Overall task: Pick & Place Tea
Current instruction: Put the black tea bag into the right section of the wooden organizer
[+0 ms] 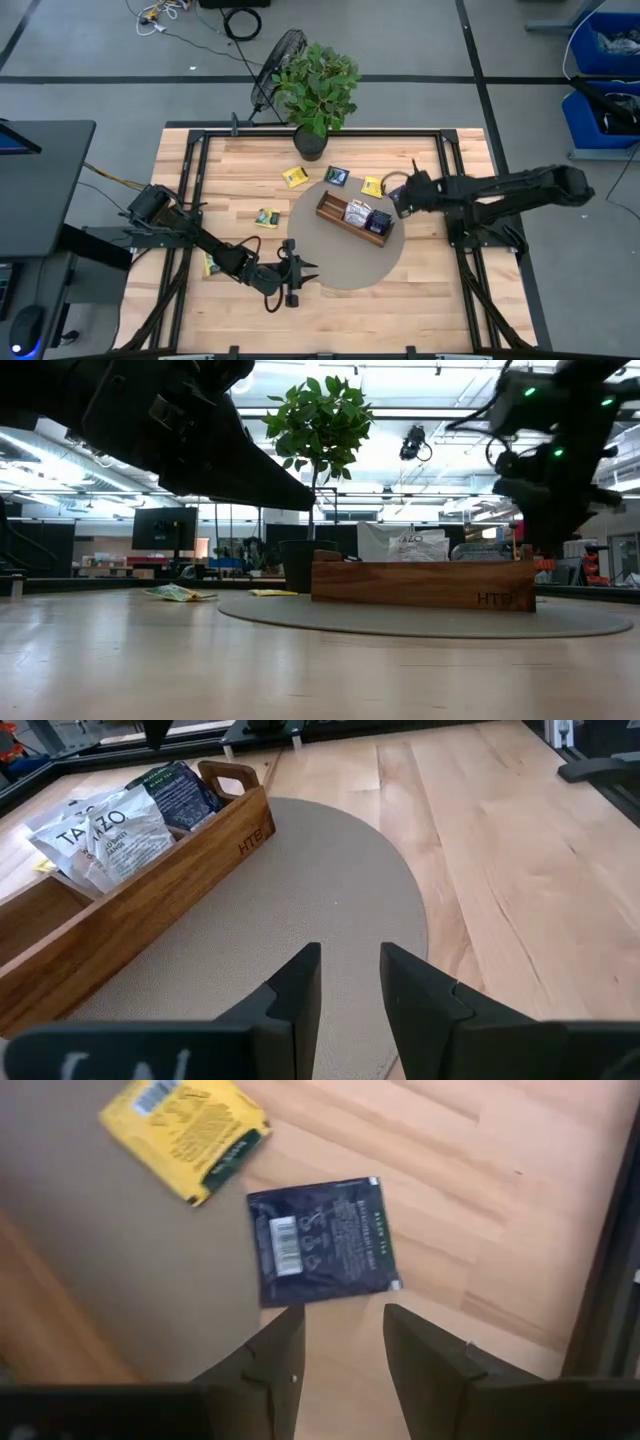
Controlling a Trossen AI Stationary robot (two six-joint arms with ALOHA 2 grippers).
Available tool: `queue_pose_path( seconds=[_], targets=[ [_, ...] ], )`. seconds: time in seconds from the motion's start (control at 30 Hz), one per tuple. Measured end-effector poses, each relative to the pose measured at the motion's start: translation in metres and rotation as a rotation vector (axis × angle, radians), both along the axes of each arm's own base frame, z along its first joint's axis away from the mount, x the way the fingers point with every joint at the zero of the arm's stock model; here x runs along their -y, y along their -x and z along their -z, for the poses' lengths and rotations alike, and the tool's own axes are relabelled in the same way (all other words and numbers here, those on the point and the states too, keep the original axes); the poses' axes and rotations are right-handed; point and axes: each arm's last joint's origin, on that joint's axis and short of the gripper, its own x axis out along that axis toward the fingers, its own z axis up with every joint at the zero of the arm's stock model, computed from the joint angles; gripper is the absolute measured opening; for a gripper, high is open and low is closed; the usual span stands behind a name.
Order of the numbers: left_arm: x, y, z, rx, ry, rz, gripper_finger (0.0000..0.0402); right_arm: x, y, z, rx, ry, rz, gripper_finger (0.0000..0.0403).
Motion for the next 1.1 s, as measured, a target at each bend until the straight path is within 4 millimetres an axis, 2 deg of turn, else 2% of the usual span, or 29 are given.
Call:
queue_pose_path(
  seconds=[0.17,0.3,0.47,0.73,1.1],
  targets=[
    [0.000,0.000,0.000,-0.002,-0.005,0.002,0.0110,0.031,-0.001,0.000,0.021,-0.068,0.010,0.0146],
    [0.000,0.000,0.000,-0.007,-0.032,0.012,0.0110,0.051,-0.001,0.001,0.109,-0.167,-0.013,0.0146],
    [0.000,0.000,0.000,-0.007,-0.034,0.013,0.0110,0.067,0.015,0.016,0.104,-0.242,0.052,0.0146],
    [0.000,0.000,0.000,-0.006,-0.029,0.011,0.0110,0.071,0.037,0.049,0.088,-0.283,0.110,0.0146],
    [-0.001,-0.001,-0.001,0.003,-0.021,0.006,0.0110,0.073,0.034,0.052,0.136,-0.263,0.113,0.0146]
  ],
)
